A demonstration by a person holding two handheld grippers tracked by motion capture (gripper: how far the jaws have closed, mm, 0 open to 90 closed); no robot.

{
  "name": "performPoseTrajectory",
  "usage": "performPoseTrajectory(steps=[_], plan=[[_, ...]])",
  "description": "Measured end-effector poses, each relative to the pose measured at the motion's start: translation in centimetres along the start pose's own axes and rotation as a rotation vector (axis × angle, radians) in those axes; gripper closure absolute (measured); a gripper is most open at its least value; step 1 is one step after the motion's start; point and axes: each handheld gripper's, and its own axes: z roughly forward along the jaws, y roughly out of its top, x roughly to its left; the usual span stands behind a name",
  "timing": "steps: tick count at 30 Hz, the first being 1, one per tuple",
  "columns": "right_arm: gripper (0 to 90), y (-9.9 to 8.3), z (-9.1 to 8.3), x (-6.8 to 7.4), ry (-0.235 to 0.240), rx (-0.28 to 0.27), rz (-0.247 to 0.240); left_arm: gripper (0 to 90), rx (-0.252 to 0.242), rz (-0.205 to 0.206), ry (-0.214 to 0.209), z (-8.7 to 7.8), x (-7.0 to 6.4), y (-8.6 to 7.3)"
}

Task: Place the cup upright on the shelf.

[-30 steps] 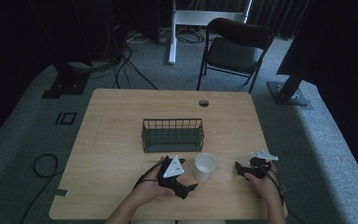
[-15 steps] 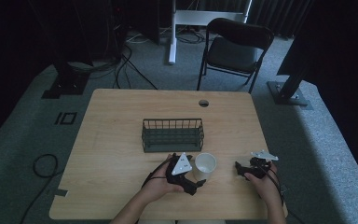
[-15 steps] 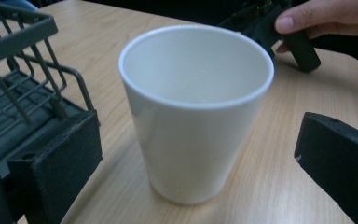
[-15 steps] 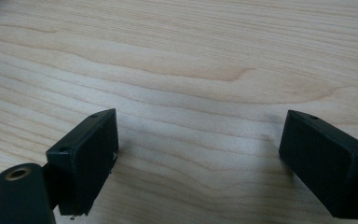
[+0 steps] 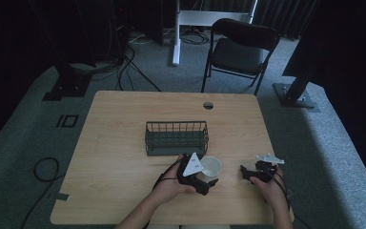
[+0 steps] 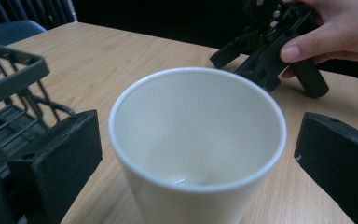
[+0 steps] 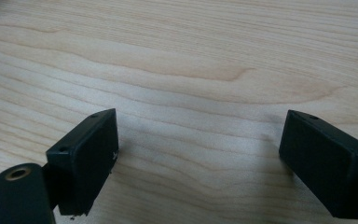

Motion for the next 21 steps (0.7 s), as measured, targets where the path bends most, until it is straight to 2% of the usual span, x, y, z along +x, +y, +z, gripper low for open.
performPoseTrajectory(steps=[13, 19, 21], plan=[[11.4, 0.0, 0.0, -0.1, 0.004, 0.000, -0.006, 7.1, -0.010, 0.007, 0.005, 1.3, -0.3, 0.2], [11.4, 0.0, 0.0, -0.1, 0.005, 0.000, -0.005, 16.8, -0.024, 0.019, 0.039, 1.5, -0.3, -0.1], [11.4, 0.0, 0.0, -0.1, 0.005, 0.000, -0.006, 19.7, -0.019, 0.018, 0.033, 1.5, -0.3, -0.1]])
